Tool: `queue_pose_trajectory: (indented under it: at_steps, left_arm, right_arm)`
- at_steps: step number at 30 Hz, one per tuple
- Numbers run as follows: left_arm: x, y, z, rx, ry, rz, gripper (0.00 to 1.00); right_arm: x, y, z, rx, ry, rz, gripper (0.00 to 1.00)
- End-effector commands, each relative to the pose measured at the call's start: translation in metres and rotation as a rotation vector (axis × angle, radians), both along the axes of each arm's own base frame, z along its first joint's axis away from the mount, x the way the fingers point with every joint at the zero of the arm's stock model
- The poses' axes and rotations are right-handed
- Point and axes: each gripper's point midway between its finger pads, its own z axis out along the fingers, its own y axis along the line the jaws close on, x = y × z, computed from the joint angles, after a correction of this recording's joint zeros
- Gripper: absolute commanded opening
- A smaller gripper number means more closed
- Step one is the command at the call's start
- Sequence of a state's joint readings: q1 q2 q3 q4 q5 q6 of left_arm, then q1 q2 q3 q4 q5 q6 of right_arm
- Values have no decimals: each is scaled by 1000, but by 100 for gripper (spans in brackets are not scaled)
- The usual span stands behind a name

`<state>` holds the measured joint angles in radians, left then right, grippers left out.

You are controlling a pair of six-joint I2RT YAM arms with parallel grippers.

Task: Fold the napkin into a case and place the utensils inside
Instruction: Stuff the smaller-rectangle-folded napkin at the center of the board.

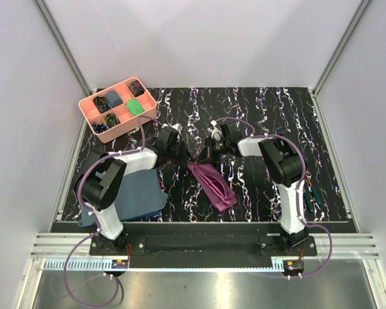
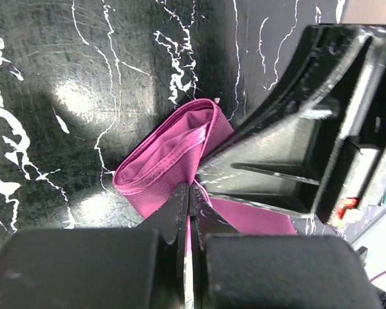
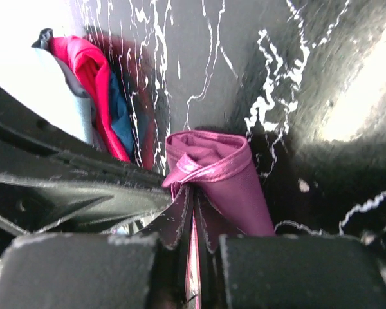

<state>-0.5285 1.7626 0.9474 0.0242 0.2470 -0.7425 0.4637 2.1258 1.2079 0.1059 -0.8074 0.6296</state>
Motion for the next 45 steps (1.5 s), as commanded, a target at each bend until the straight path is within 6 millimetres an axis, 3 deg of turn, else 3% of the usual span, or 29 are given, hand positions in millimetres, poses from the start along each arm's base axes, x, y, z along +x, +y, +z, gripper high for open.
queue_pose_trajectory:
  at_steps: [1,11,16,23,33,38,45]
  left_arm:
    - [9,-18,42,-101,-82,-24,0]
    - [8,-27,41,-149,-55,-30,0]
    - [8,-27,23,-136,-19,-26,1]
    - [6,-12,-16,-102,26,10,1]
    - [5,-10,-18,-108,22,14,0]
    - [5,-10,-17,-102,22,5,0]
    - [7,-11,-13,-103,10,1,0]
  right_arm:
    - [8,20,10,85,-26,5,6]
    - [10,15,-21,12,13,-64,5]
    - [7,16,-10,39,31,-69,6]
    - [3,11,25,38,29,-93,13]
    - [1,-10,28,-131,-20,-95,14]
    - [1,-17,43,-167,-71,-91,13]
    - [-27,-43,35,-255,-95,-43,13]
